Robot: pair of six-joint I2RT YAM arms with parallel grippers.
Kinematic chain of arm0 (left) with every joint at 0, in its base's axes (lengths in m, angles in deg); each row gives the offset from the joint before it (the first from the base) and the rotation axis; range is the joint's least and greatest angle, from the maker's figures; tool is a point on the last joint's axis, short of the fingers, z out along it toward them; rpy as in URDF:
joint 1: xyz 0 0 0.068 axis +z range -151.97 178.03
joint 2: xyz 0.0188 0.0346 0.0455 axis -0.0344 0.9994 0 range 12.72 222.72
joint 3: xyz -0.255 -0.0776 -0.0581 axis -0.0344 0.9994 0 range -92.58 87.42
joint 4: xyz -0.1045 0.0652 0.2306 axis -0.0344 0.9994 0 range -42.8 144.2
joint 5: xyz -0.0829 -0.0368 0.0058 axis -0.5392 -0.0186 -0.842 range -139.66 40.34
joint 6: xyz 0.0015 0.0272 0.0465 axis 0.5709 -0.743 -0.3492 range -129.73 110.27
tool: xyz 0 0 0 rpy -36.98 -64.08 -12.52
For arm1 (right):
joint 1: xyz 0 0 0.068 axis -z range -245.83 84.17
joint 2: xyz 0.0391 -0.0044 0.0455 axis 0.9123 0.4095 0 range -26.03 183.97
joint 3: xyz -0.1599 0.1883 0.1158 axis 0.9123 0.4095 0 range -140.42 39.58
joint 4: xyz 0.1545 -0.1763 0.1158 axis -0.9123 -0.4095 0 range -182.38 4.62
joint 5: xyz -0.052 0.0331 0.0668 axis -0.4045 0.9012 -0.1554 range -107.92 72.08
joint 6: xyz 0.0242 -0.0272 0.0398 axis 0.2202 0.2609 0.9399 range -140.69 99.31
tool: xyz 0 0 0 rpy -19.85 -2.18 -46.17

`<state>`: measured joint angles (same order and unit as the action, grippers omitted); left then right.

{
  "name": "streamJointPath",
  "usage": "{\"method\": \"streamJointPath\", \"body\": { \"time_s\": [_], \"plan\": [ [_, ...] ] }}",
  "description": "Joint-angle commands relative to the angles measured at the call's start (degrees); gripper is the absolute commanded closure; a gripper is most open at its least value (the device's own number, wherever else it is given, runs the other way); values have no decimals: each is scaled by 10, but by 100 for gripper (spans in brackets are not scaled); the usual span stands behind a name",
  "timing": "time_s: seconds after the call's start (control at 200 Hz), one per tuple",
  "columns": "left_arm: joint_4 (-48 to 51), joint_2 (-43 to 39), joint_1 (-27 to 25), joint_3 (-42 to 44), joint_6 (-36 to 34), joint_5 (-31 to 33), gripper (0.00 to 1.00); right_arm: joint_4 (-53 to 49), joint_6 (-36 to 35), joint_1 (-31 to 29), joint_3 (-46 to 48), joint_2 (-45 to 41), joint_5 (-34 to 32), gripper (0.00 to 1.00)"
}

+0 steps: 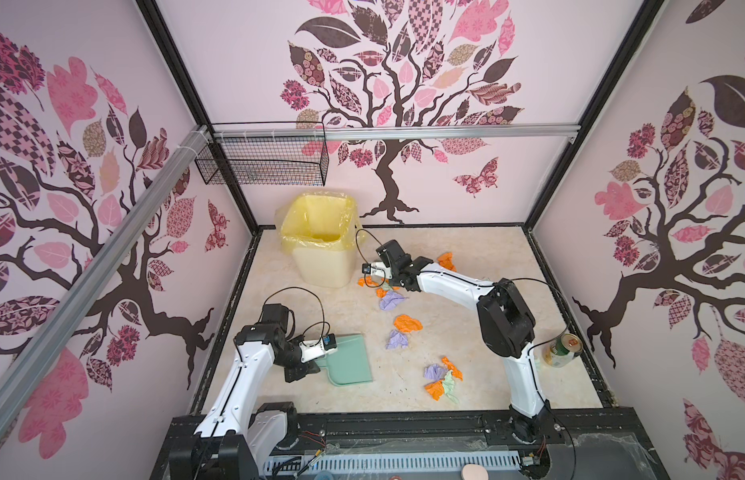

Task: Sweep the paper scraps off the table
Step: 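Swing the broom with the right gripper to the far scraps near the bin, then sweep the scraps with the broom toward the robot and the dustpan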

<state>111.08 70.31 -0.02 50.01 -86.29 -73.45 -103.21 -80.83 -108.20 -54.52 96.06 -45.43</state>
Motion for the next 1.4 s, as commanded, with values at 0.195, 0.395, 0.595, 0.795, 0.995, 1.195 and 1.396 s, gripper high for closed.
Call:
{"method": "streamJointPath", "body": {
  "time_s": [0.195,0.395,0.595,0.795,0.995,1.195,1.396],
  "plan": [
    [-13,-8,13,27,-12,-23,100,-1,-1,-68,174,-107,-44,100],
    [-21,-3,19,35,-15,-32,100,-125,90,-132,229,-179,-102,100],
    [-30,12,19,31,-9,-37,100,-145,127,-162,234,-259,-120,100],
    [-32,27,19,15,-3,-28,100,-75,72,-148,184,-250,-117,100],
    [-22,31,21,4,-2,-16,100,-38,35,-122,107,-151,-69,100],
    [-24,30,22,11,-2,-13,100,-30,14,-119,69,-85,-30,100],
    [-28,39,23,8,0,-15,100,-30,8,-134,87,-86,-22,100]
  ]
}}
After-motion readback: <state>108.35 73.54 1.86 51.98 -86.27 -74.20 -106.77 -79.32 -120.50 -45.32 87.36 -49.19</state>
